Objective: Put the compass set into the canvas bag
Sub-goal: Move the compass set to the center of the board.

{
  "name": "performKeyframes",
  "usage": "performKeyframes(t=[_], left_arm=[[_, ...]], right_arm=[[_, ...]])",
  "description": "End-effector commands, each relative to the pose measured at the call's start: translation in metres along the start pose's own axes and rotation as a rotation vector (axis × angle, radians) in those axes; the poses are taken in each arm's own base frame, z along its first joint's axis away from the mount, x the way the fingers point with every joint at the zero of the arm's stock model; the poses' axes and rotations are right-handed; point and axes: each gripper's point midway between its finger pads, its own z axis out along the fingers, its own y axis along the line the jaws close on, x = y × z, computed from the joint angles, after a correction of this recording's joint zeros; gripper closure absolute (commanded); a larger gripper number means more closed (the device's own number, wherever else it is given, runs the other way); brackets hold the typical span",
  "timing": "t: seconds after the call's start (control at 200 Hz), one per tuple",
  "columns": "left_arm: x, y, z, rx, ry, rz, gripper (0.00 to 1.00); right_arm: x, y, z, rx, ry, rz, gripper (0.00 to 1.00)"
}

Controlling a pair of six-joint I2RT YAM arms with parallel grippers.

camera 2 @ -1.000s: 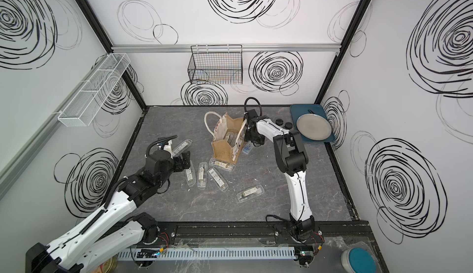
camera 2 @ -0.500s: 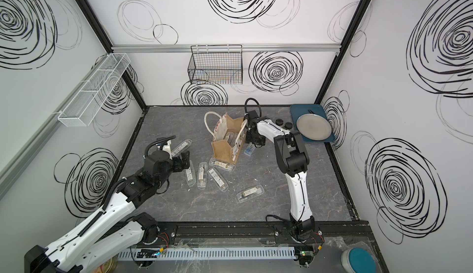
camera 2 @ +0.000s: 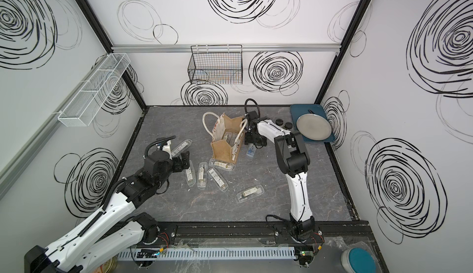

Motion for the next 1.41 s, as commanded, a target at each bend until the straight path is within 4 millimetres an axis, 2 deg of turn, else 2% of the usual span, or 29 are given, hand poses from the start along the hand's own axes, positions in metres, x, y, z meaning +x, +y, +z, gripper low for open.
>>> performKeyframes(t=[0.0,0.205,0.43,0.675,0.936,1.401], left_arm=[[-0.003,0.003,0.002,-0.012,-0.017,-0.011,0.01],[-0.004,0.004,0.0,-0.012,-0.02,-0.009,0.01],[-0.005,0.004,-0.001,-0.01,-0.025,-0.012,0.01],[-0.006,0.003,-0.001,-0.009,-0.025,-0.012,0.01],[-0.005,0.005,-0.001,-0.014,-0.025,-0.013,0.01],[-0.004,0.002,-0.001,0.0,-0.024,-0.033,0.01]], right_arm=[[0.061,0.002,0.025,-0.012,0.217,0.048,0.2],[0.076,0.0,0.034,-0.012,0.255,0.074,0.23],[0.082,-0.009,0.037,0.038,0.276,0.055,0.35],[0.089,-0.012,0.041,0.034,0.293,0.051,0.43],[0.085,-0.026,0.022,-0.014,0.25,0.094,0.47],[0.102,-0.038,-0.007,-0.075,0.179,0.126,0.47]])
